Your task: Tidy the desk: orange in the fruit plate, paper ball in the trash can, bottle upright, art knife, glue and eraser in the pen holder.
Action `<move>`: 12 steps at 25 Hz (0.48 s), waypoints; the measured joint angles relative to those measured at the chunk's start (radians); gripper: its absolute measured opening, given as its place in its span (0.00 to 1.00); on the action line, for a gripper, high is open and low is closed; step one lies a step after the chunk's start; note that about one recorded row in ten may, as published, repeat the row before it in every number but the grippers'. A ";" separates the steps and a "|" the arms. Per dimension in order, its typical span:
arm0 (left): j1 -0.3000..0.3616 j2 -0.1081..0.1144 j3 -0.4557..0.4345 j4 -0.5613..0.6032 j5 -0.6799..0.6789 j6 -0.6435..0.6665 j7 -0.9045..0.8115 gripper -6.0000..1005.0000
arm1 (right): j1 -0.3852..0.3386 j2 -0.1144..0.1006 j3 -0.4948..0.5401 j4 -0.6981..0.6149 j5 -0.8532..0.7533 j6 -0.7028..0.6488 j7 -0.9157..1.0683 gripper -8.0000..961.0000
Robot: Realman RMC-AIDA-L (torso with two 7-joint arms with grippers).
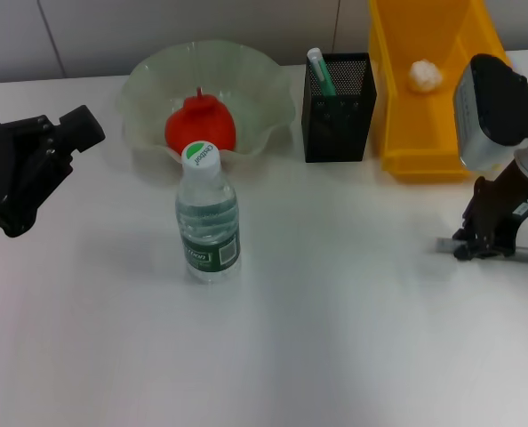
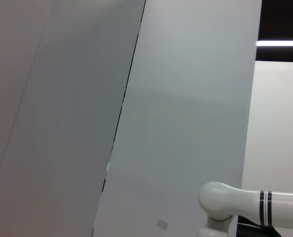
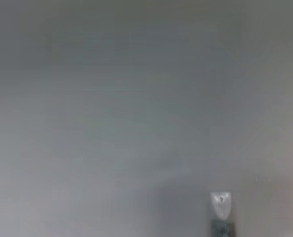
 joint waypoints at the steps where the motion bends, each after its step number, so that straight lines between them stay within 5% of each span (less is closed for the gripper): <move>1: 0.000 0.000 0.000 0.000 0.000 0.000 0.000 0.02 | -0.003 0.003 -0.001 -0.012 0.000 0.000 0.011 0.17; 6: 0.000 0.002 -0.002 0.000 0.000 -0.002 0.000 0.02 | -0.029 0.026 0.000 -0.115 0.002 -0.036 0.073 0.17; 12: 0.000 0.004 -0.003 0.000 0.000 -0.002 0.000 0.02 | -0.084 0.088 -0.002 -0.338 0.014 -0.105 0.166 0.17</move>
